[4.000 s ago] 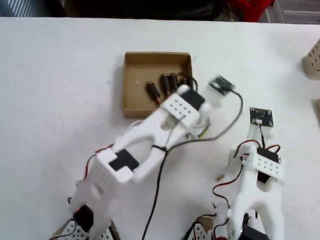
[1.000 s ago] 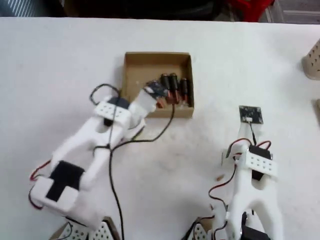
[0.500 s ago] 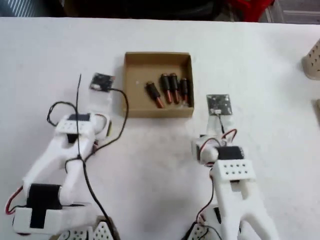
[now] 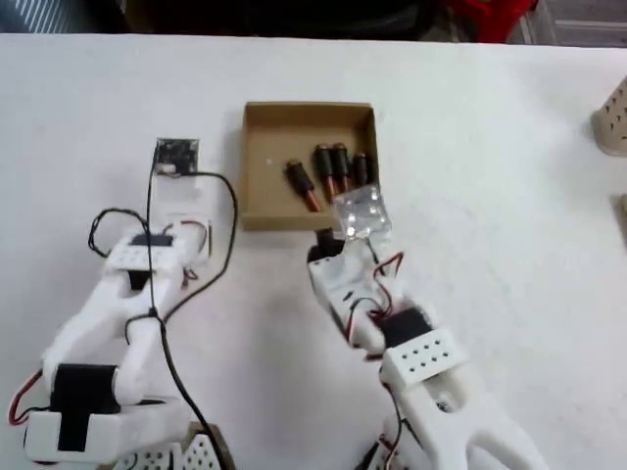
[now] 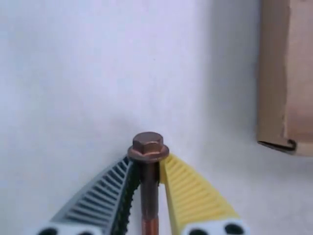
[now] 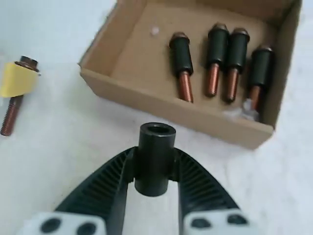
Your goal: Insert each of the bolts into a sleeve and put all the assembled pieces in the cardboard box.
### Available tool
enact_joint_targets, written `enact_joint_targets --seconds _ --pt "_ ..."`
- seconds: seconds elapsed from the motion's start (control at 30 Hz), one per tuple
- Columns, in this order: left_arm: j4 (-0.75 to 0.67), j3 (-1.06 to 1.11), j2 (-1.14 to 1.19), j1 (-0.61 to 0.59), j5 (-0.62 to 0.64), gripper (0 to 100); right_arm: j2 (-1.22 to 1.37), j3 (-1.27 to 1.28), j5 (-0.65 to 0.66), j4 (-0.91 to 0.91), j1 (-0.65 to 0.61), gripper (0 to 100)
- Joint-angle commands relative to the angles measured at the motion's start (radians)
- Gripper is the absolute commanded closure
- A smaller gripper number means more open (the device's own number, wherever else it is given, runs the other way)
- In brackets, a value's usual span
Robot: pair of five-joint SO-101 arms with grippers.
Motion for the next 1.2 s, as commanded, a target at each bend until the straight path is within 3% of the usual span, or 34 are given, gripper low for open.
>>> enact_joint_targets --seconds 0.0,0.3,0.47,0.8,0.97,1.17 --pt "-0.058 -0.005 -0.044 -0.038 0.009 98 -0.03 0.072 -0.006 -0.28 -0.05 98.2" --pt "-0.058 -0.006 -0.044 -0.051 0.009 98 0.004 0.16 -0.008 -0.697 -0.097 98.2" --pt "-0.072 -0.005 -0.042 -0.051 0.008 98 0.243 0.13 -0.008 -0.96 -0.148 98.2" --pt "-0.414 0.155 -0.042 -0.047 0.011 98 0.825 -0.023 -0.008 -1.376 -0.124 98.3" --pt "-0.531 0.201 -0.042 -0.045 0.012 98 0.901 0.037 -0.008 -1.471 -0.124 98.3" --pt "-0.54 0.203 -0.042 -0.044 0.014 98 0.894 0.186 -0.008 -1.615 -0.124 98.3"
